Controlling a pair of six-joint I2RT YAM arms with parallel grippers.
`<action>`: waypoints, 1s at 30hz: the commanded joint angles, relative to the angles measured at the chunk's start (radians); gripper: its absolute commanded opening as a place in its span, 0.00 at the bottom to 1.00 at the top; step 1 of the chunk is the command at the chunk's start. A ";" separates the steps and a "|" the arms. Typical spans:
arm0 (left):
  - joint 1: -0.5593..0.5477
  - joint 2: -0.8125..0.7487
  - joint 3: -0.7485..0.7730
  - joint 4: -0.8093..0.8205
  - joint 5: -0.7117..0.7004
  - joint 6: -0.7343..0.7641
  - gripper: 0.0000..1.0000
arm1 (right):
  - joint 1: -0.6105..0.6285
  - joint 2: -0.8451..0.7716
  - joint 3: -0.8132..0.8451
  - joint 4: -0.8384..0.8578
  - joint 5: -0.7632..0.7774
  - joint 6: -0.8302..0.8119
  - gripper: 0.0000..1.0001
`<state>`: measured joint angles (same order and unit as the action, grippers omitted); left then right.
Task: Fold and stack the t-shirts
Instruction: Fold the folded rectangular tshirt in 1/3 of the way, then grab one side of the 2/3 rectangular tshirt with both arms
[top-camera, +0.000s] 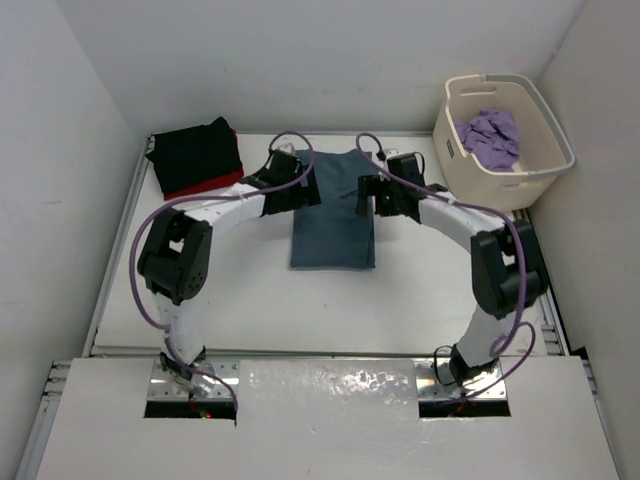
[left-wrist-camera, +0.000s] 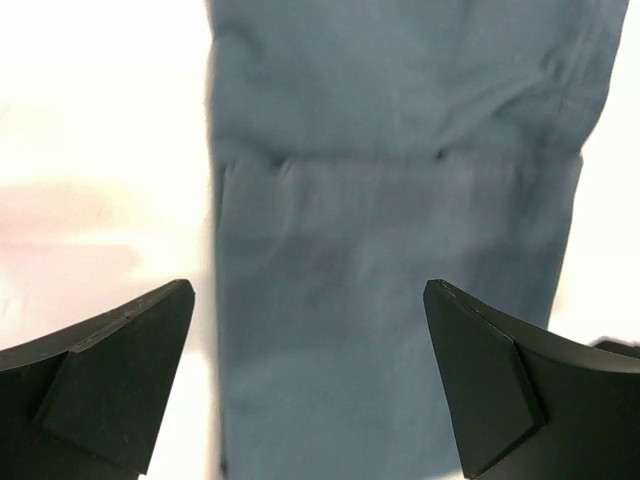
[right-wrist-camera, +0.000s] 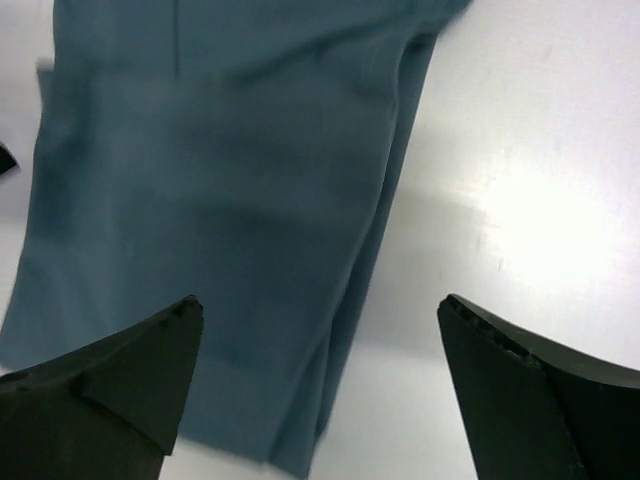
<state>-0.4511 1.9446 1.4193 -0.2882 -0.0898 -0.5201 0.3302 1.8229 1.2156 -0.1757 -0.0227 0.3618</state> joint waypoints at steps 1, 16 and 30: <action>0.009 -0.137 -0.095 -0.002 0.005 -0.014 1.00 | -0.002 -0.129 -0.117 0.027 -0.084 -0.011 0.99; 0.003 -0.365 -0.663 0.332 0.294 -0.139 0.73 | -0.003 -0.314 -0.585 0.297 -0.232 0.134 0.73; -0.001 -0.277 -0.654 0.360 0.329 -0.133 0.00 | -0.003 -0.218 -0.588 0.369 -0.258 0.193 0.34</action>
<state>-0.4507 1.6741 0.7609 0.0269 0.2302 -0.6567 0.3294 1.5940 0.6189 0.1593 -0.2733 0.5438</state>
